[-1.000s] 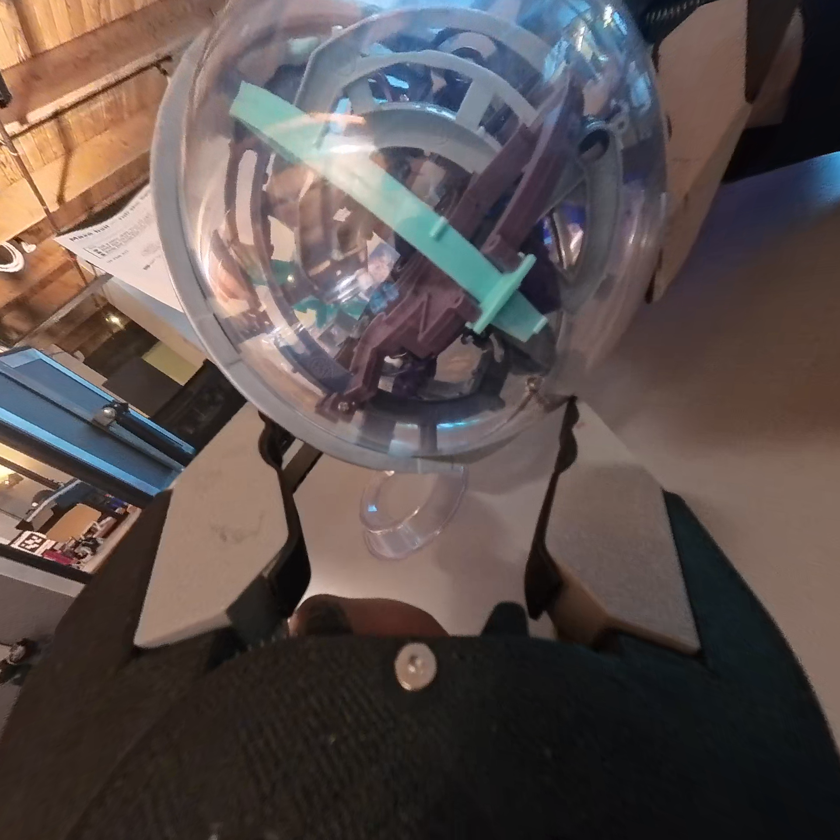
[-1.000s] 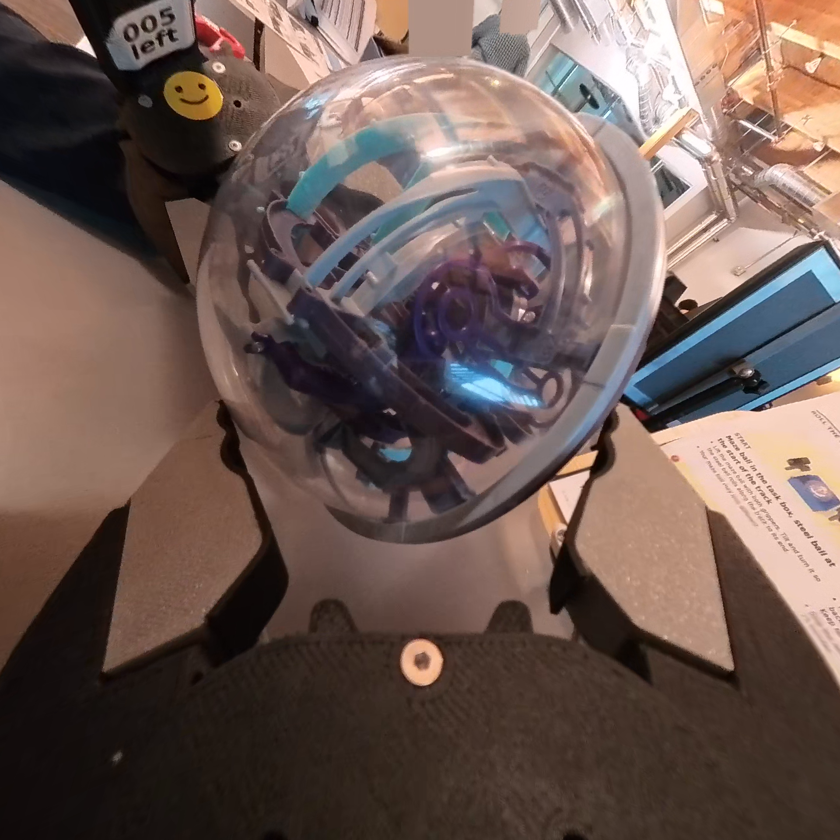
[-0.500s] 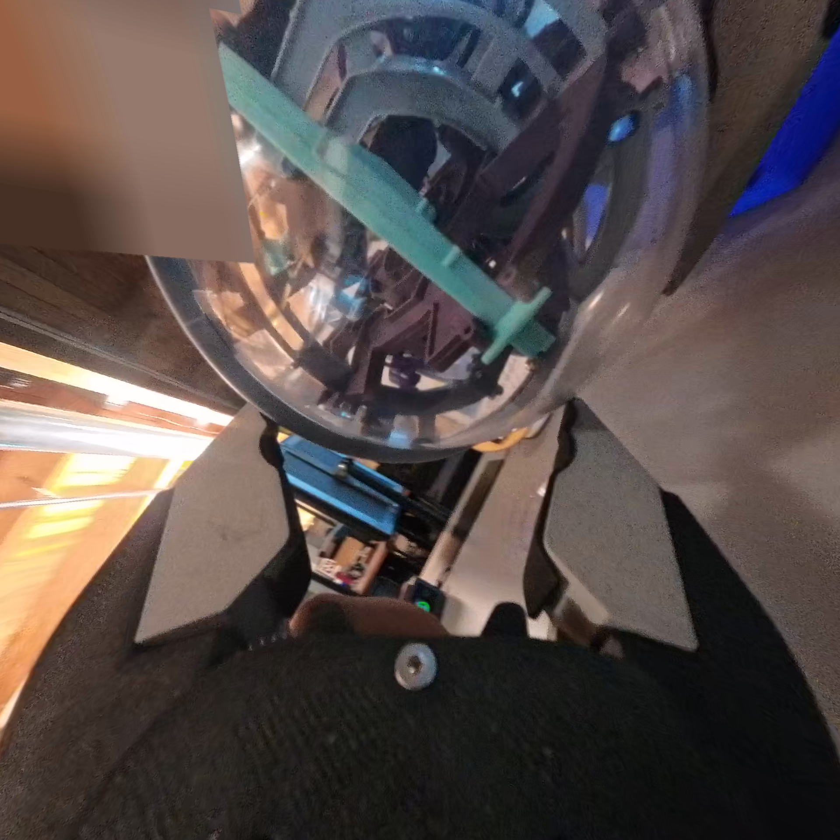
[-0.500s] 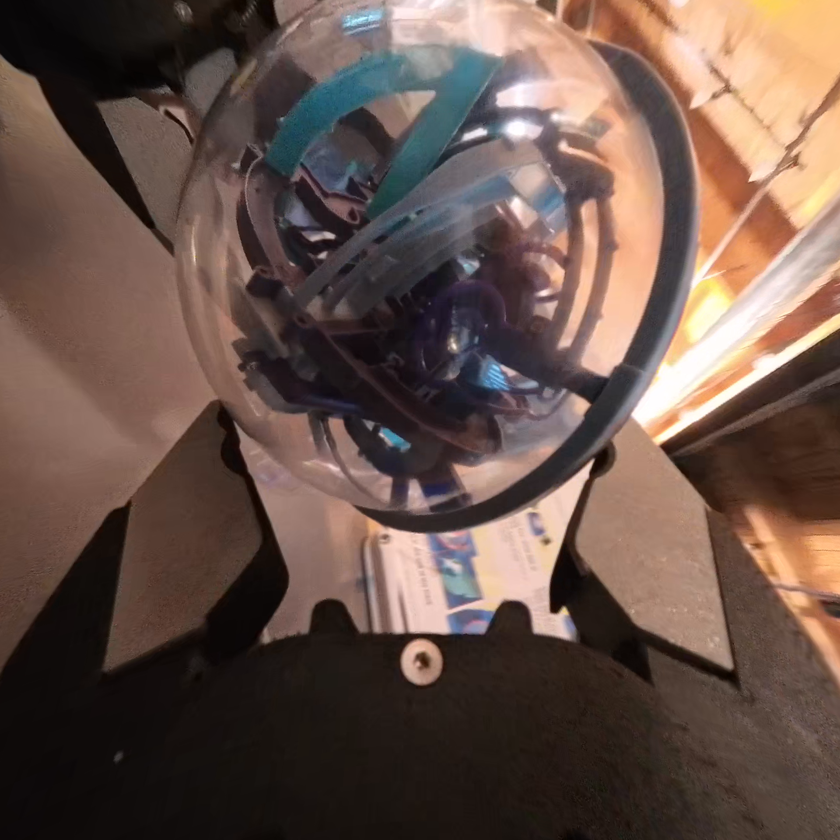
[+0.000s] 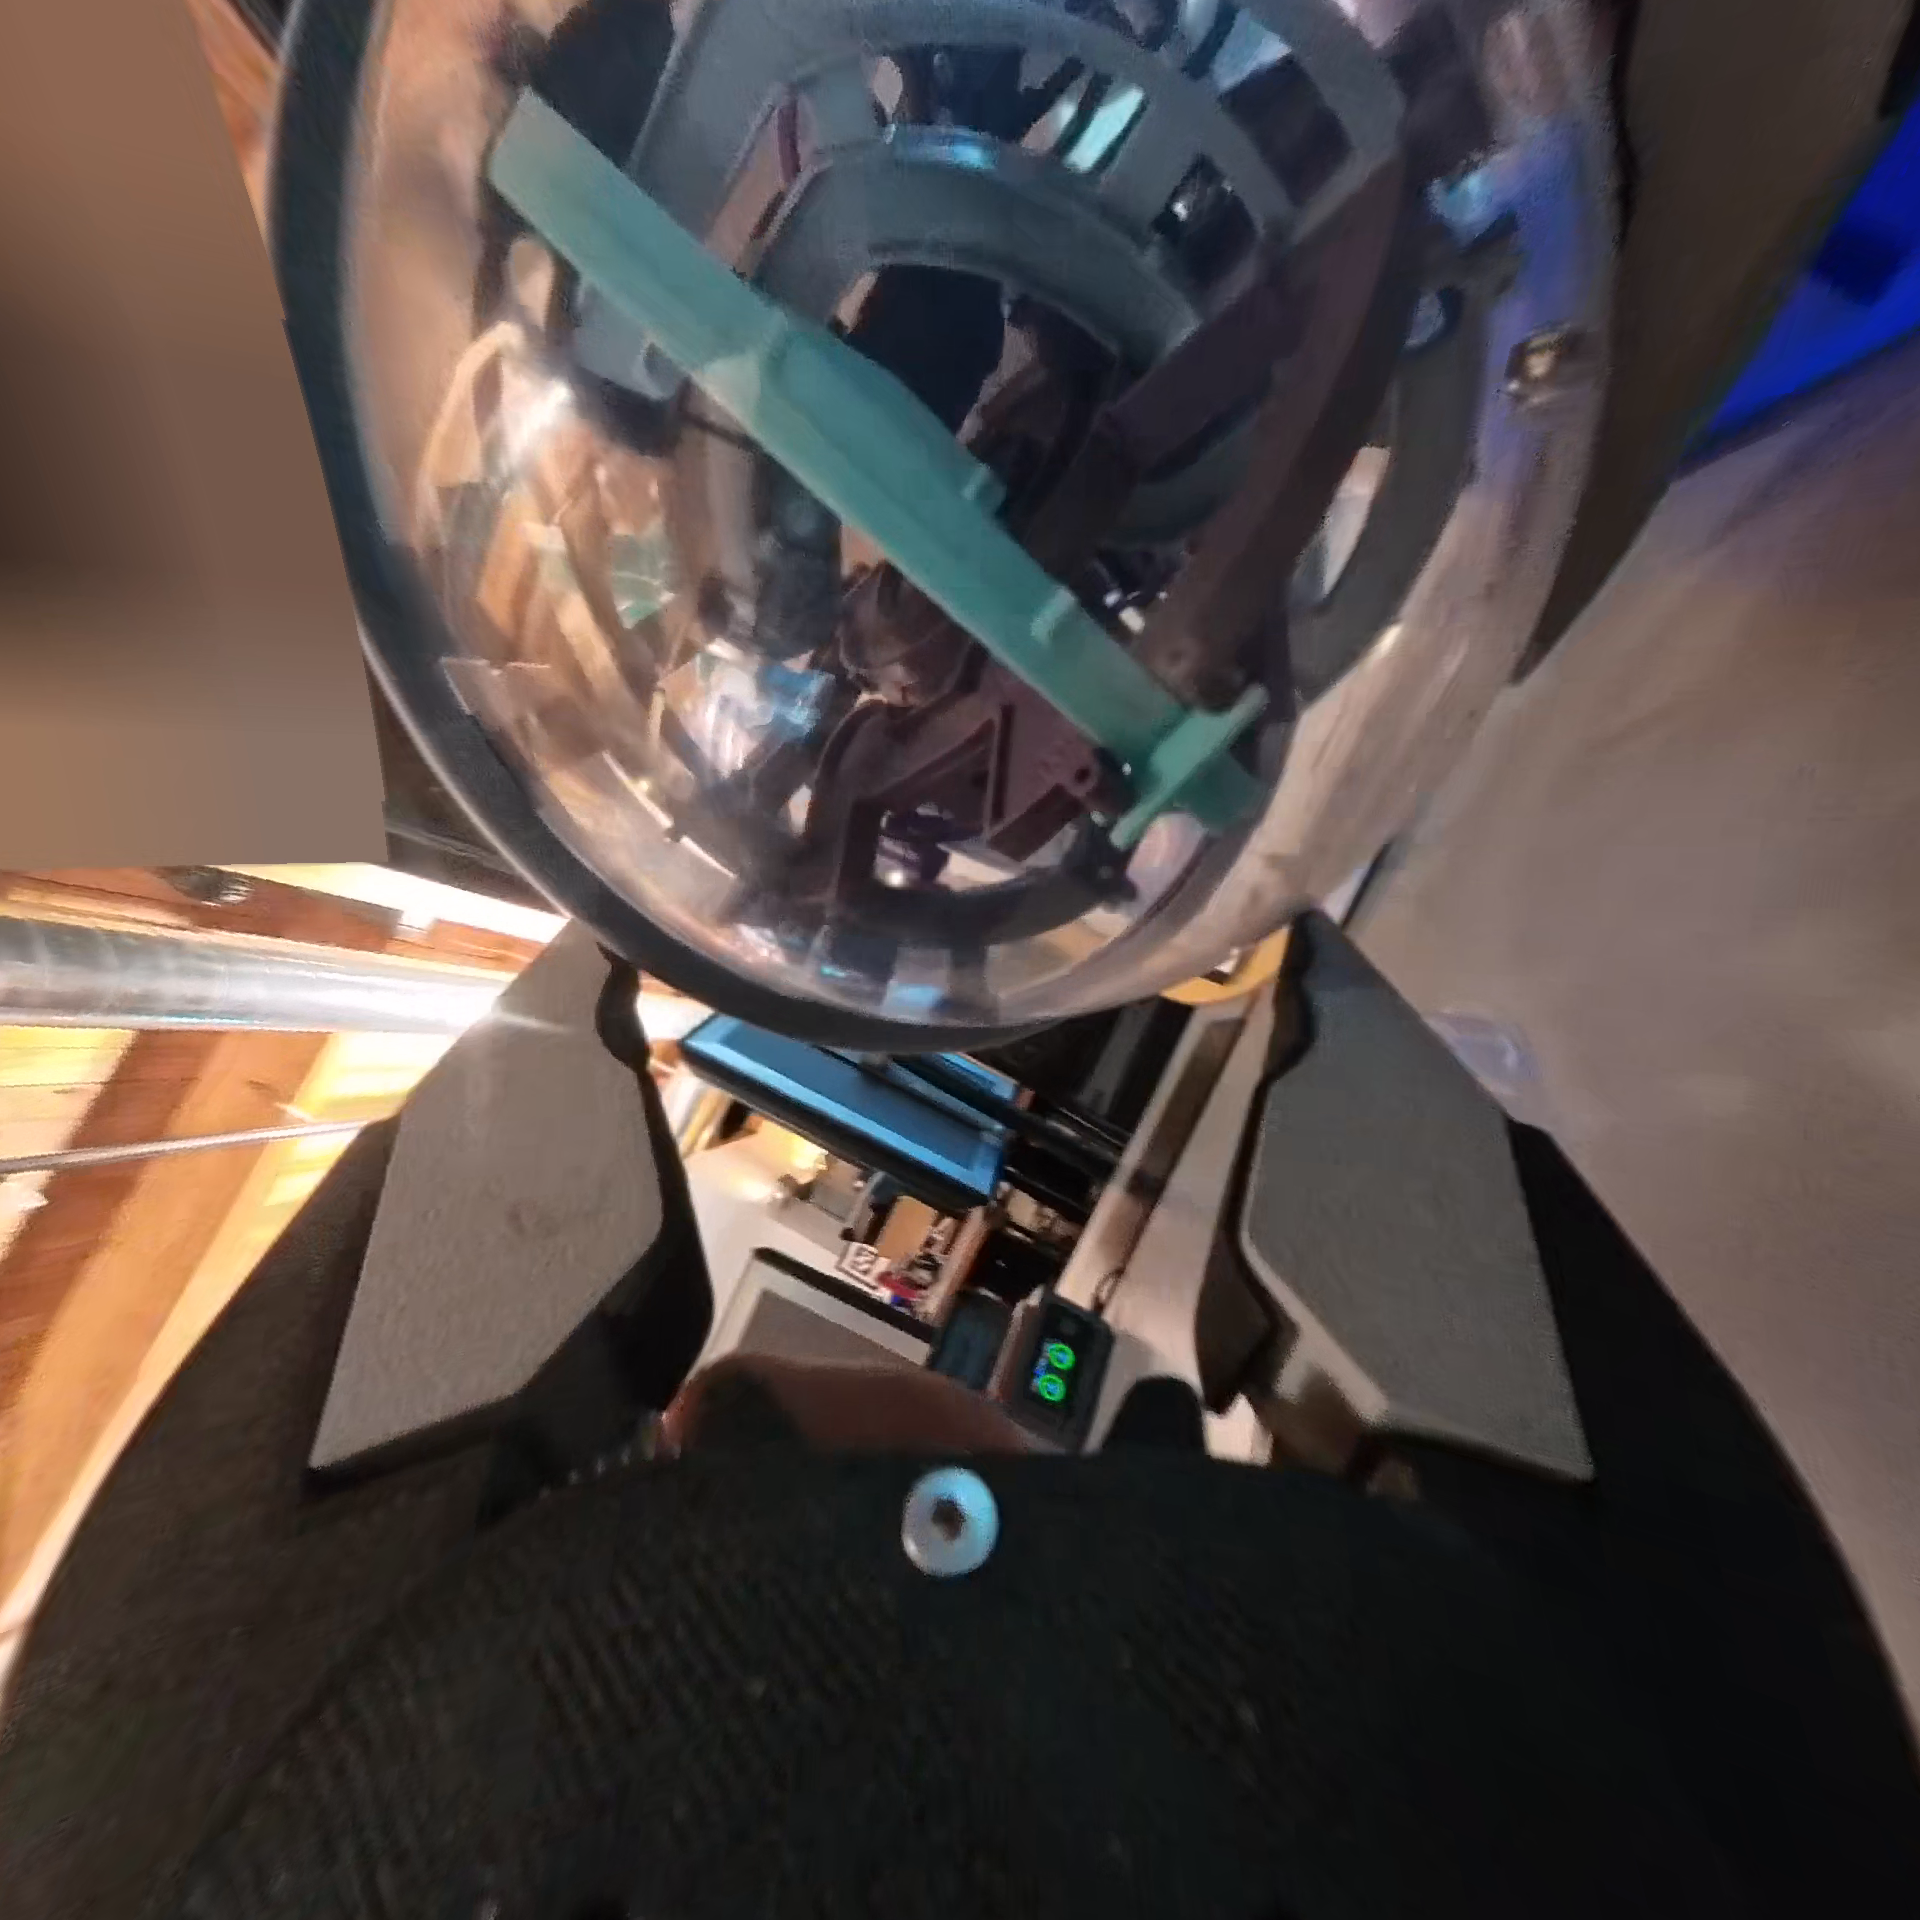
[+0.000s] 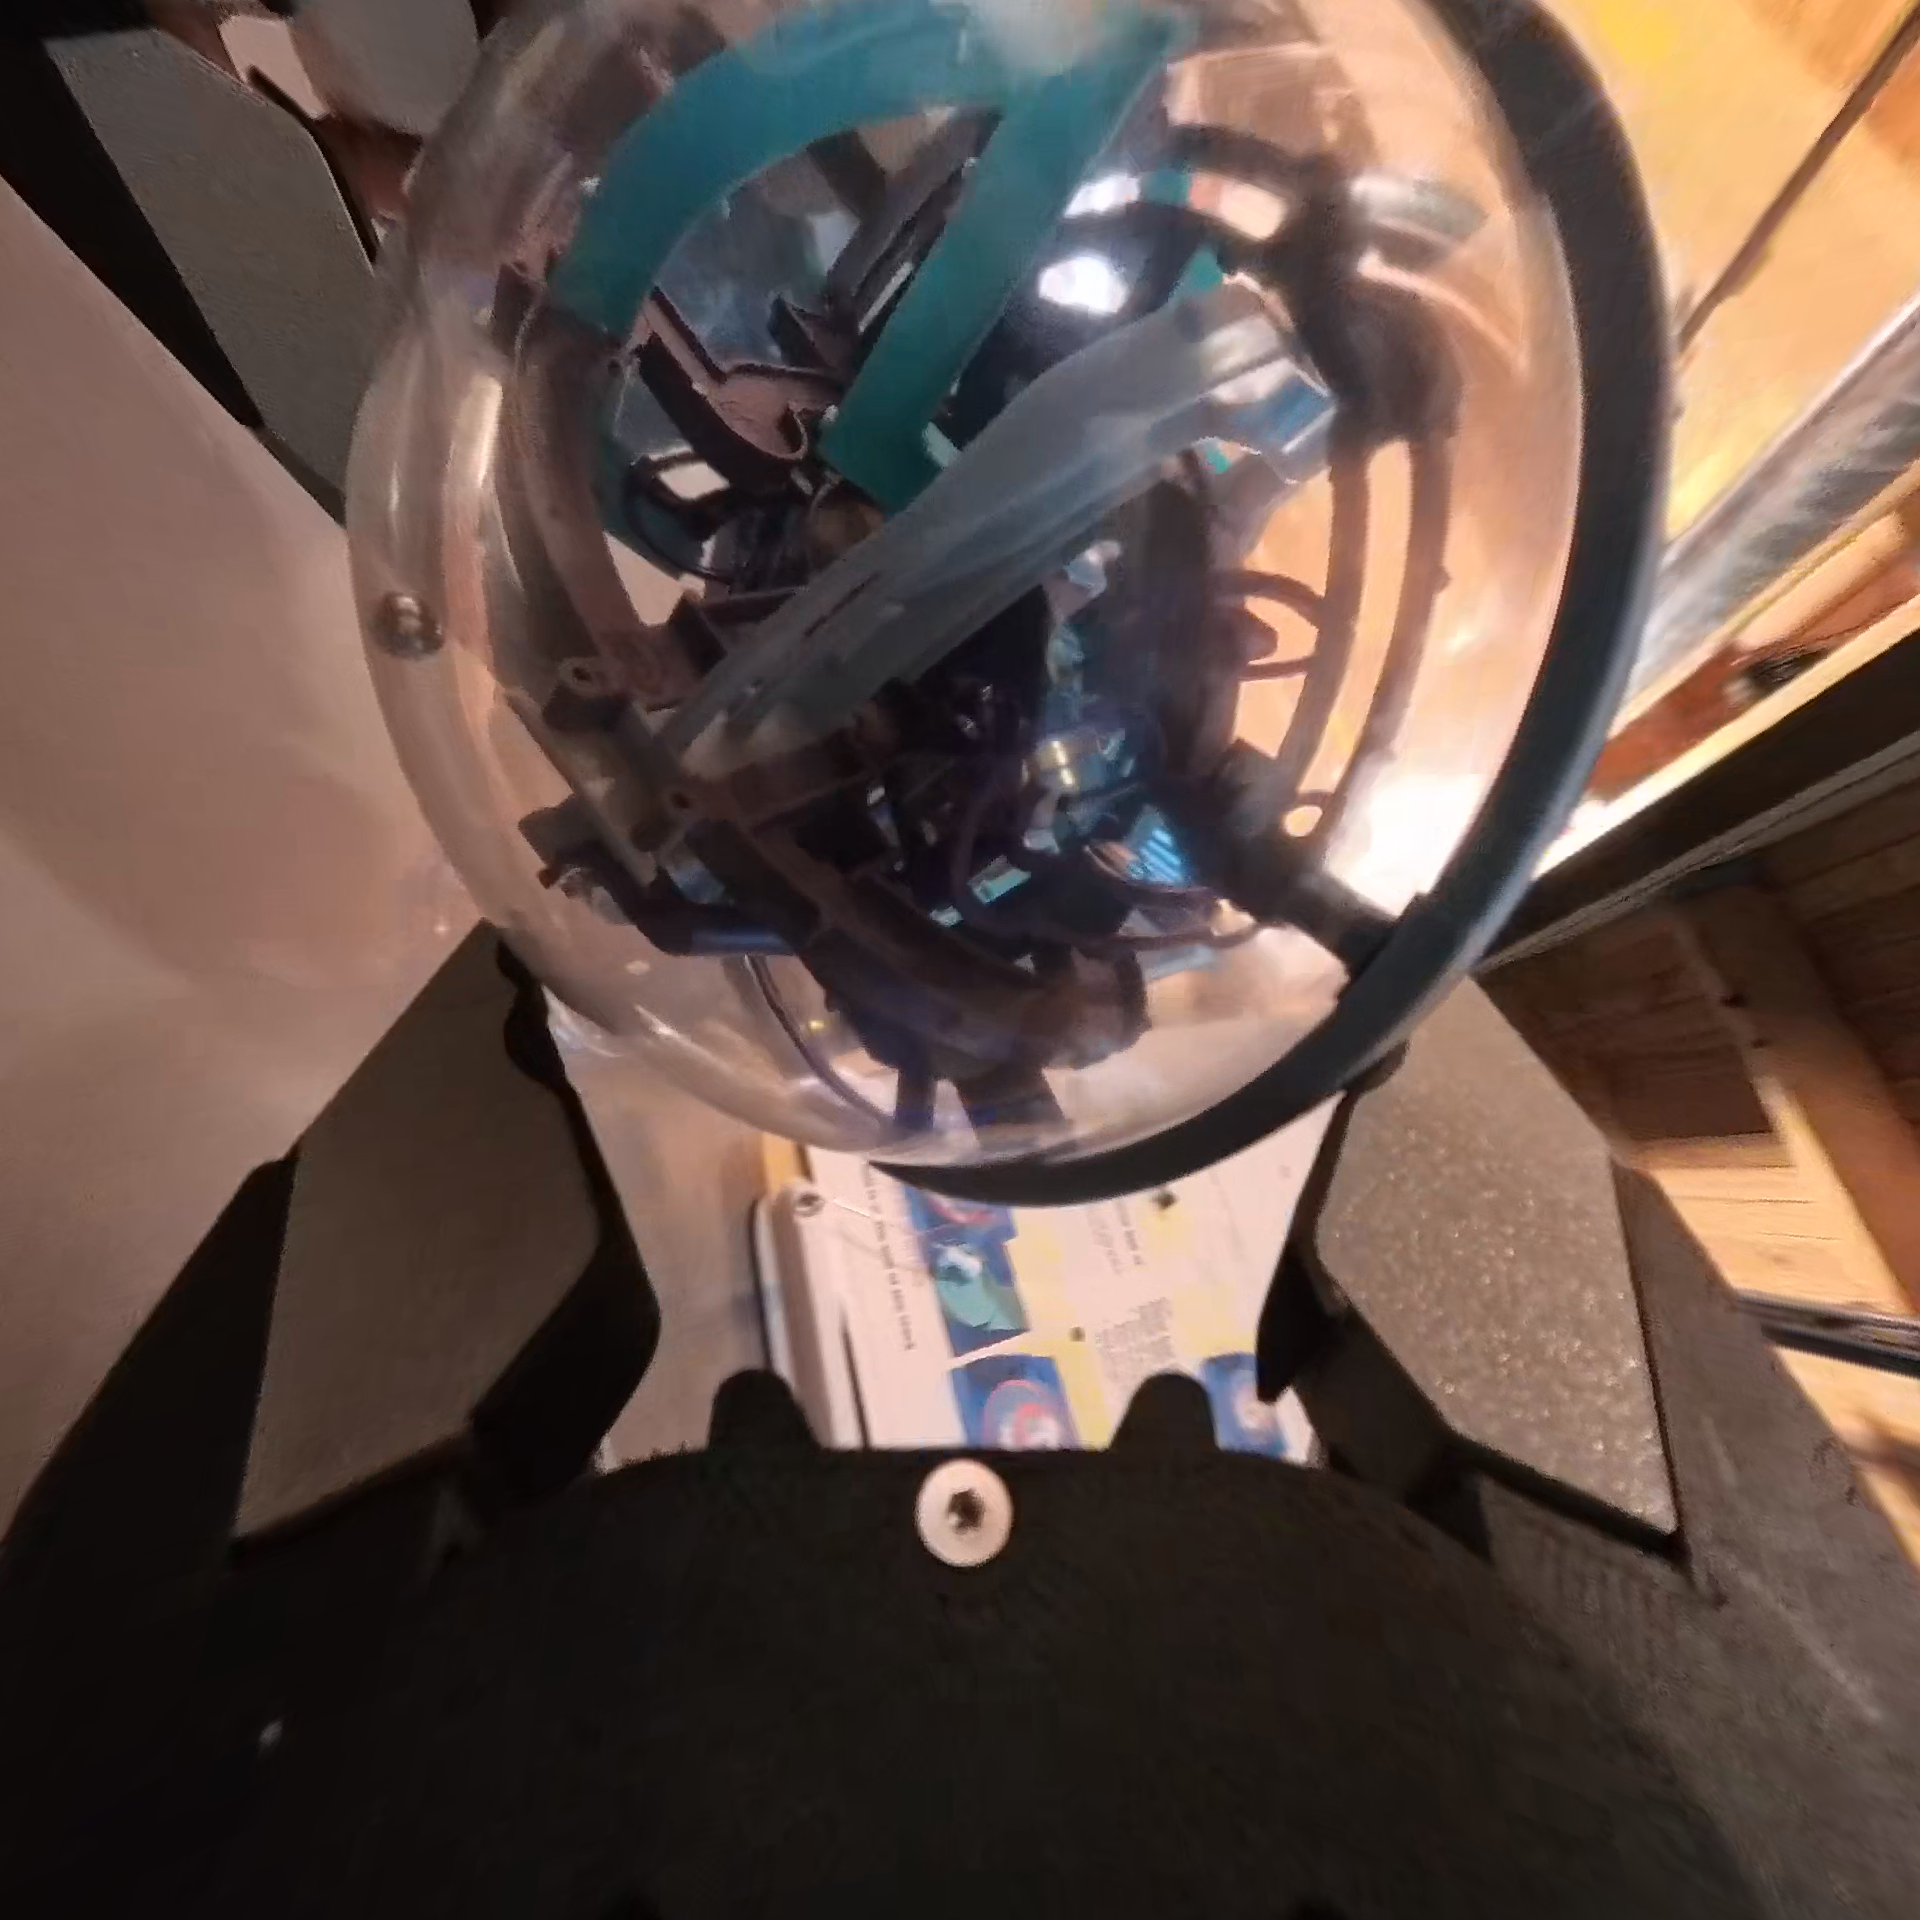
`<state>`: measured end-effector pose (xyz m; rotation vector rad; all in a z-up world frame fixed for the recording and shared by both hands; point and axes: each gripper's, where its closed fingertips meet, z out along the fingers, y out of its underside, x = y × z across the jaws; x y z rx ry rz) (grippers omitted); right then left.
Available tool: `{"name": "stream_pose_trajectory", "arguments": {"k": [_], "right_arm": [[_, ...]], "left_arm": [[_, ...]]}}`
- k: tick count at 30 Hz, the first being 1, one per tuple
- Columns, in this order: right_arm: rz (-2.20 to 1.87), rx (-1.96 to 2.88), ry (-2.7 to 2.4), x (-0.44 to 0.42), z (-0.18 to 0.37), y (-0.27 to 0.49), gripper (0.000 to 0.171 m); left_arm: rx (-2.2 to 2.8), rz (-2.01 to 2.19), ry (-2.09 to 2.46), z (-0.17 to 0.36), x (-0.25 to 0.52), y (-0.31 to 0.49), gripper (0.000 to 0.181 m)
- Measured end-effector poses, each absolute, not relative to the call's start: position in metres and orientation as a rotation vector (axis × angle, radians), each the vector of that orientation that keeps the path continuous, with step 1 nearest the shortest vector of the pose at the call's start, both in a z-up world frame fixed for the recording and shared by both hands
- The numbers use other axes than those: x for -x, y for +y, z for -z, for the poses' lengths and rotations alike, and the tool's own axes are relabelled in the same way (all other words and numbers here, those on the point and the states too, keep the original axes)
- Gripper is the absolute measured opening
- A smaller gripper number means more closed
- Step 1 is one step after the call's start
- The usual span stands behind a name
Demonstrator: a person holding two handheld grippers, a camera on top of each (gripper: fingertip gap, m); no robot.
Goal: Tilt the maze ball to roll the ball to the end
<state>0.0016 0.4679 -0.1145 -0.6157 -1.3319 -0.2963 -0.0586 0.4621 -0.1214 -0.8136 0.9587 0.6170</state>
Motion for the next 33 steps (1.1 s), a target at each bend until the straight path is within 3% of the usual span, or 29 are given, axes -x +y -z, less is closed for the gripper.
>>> {"name": "stream_pose_trajectory", "arguments": {"k": [13,33], "right_arm": [[-0.146,1.021,-1.489,0.001,0.173,0.494,0.150],[-0.222,1.090,-1.512,0.000,0.180,0.493,0.150]], "left_arm": [[1.109,-0.293,1.128,0.167,0.053,0.472,0.118],[1.162,-0.210,1.131,0.174,0.051,0.473,0.118]]}}
